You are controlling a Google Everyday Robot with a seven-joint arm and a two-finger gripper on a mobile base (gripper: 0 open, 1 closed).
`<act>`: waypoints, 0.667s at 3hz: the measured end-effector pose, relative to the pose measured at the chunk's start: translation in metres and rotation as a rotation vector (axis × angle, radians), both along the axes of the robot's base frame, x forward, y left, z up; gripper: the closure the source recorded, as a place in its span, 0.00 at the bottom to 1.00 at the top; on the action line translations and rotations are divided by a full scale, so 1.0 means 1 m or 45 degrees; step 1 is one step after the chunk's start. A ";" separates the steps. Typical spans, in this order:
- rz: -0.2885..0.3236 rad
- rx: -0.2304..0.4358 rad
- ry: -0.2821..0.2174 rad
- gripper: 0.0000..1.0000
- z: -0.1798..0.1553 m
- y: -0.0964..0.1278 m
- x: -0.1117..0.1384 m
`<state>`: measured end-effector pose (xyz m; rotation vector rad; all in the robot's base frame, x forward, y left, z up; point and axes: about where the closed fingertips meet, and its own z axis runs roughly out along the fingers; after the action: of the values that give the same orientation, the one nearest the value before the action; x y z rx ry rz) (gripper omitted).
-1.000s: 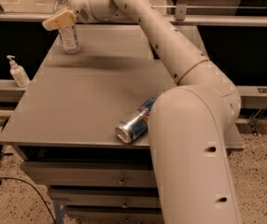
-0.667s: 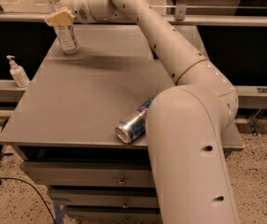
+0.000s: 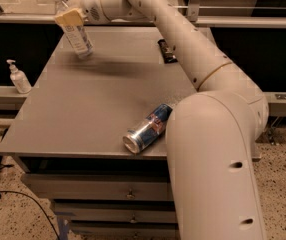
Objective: Knock blue plastic bottle over
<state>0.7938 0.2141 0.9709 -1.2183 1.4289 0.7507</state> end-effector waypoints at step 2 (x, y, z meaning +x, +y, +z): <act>0.009 -0.217 -0.048 1.00 0.047 -0.082 -0.031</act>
Offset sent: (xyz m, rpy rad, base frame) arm -0.0757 -0.1558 0.0583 -0.4570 0.0214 0.1556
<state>0.7630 0.1323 1.0183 -1.3608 1.4814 0.6170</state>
